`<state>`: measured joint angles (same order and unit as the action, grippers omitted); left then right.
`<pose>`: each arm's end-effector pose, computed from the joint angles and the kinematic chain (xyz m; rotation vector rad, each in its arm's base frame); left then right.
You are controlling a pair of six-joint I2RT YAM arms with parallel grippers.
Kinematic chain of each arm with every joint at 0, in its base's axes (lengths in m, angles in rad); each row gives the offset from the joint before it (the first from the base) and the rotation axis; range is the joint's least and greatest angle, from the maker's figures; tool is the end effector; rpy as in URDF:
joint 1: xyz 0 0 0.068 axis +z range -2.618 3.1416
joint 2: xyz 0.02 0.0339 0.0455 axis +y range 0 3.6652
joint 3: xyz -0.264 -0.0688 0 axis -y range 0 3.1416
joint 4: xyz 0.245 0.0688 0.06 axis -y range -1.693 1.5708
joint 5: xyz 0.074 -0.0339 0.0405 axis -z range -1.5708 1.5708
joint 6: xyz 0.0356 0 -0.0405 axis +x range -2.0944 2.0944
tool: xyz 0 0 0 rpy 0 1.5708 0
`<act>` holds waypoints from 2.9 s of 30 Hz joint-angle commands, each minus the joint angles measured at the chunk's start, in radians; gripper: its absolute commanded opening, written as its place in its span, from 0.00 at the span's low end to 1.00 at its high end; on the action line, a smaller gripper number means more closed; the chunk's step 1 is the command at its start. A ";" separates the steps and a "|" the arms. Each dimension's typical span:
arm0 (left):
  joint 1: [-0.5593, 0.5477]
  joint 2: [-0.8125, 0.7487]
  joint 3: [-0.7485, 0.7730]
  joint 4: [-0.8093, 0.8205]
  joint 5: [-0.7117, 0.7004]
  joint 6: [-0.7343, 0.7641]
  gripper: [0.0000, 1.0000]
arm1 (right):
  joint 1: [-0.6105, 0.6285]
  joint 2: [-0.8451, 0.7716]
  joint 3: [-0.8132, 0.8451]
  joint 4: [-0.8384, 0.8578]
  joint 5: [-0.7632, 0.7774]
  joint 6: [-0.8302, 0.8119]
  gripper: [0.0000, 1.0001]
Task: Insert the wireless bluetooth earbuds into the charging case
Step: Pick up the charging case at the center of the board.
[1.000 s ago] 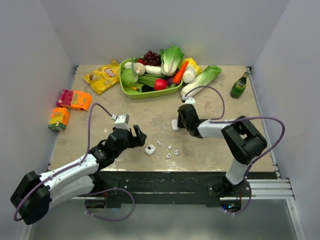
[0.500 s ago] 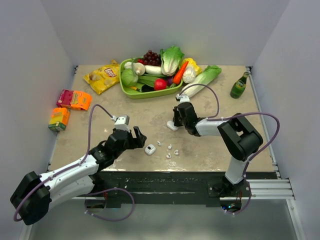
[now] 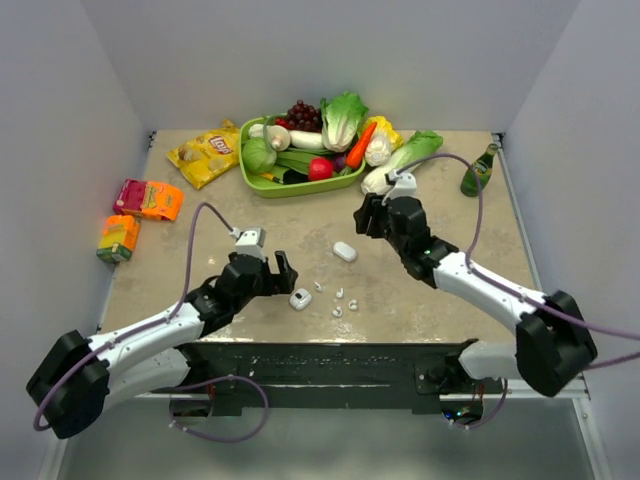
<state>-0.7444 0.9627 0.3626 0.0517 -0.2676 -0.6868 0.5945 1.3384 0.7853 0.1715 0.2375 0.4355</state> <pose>0.1518 -0.1270 0.1849 -0.1001 2.1485 -0.5714 0.2532 0.1611 0.2523 0.0020 1.9680 0.4497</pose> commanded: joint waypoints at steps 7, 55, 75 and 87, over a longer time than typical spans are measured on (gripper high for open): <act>-0.070 0.446 0.374 0.084 0.050 0.231 1.00 | 0.002 -0.384 -0.123 -0.202 -0.044 0.028 0.60; -0.075 0.961 0.791 -0.010 0.257 0.537 1.00 | 0.002 -0.584 -0.150 -0.351 -0.098 0.014 0.59; -0.075 1.031 0.832 -0.082 0.252 0.540 1.00 | 0.004 -0.587 -0.158 -0.348 -0.083 0.012 0.59; -0.090 1.045 0.828 -0.147 0.154 0.553 0.97 | 0.002 -0.596 -0.161 -0.352 -0.073 0.014 0.59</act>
<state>-0.8261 1.9697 1.1839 0.0036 -0.0666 -0.1368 0.5953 0.7631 0.6296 -0.1997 0.1429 0.4522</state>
